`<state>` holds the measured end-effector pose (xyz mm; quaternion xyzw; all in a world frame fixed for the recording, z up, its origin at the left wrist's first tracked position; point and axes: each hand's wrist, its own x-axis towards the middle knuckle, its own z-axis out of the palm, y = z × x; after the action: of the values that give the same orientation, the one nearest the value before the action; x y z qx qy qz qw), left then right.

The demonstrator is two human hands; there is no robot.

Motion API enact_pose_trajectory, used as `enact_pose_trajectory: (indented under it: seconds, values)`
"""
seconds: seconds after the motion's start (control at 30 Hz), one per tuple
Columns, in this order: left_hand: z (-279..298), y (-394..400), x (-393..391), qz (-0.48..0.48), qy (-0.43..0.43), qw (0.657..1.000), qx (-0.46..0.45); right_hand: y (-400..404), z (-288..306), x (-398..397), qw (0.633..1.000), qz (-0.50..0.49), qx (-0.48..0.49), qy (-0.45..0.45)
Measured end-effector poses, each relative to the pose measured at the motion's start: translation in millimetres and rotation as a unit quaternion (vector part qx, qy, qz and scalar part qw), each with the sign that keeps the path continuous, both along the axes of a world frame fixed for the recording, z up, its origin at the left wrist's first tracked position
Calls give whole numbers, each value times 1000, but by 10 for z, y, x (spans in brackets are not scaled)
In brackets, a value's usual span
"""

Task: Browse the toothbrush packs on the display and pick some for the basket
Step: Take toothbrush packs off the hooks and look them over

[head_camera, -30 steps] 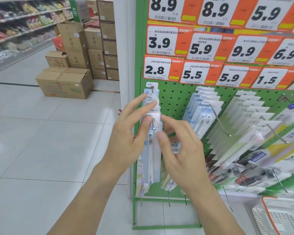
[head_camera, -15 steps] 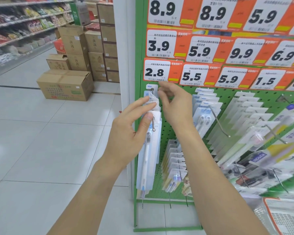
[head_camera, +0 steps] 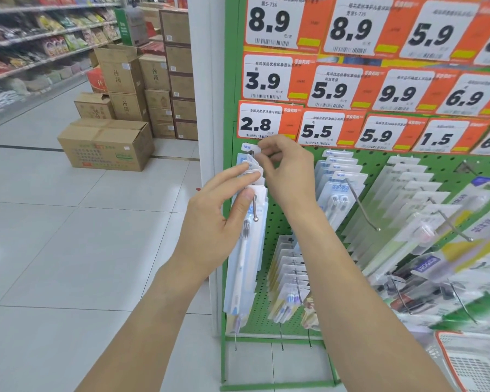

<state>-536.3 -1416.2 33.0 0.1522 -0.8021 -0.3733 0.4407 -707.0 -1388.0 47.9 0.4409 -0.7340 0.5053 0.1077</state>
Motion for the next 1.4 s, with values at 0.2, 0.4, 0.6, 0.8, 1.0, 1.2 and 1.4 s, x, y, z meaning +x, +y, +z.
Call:
enact_pose_trajectory:
  seconds: [0.2,0.4,0.6,0.8,1.0,1.2,1.4]
  values:
    - [3,-13,3,-3,1,1000,-1,18,57,-6,999,16,-3,-45]
    - [-4,-18,0,-3,4,1000,2,53,101,-6,993,23,-7,-113]
    - [5,-38,6,-2,1,1000,-8,105,148,36,994,30,-20,-105]
    - [25,-28,15,-2,-3,1000,-13,151,115,55,998,17,-26,-55]
    - [16,-32,9,-2,-1,1000,-13,161,15,58,999,-10,-51,-8]
    - [2,-30,0,-7,-3,1000,-5,138,-45,21,999,-12,-41,-17]
    - [-31,-23,-17,-17,2,1000,-3,141,-31,11,995,-15,-66,-73]
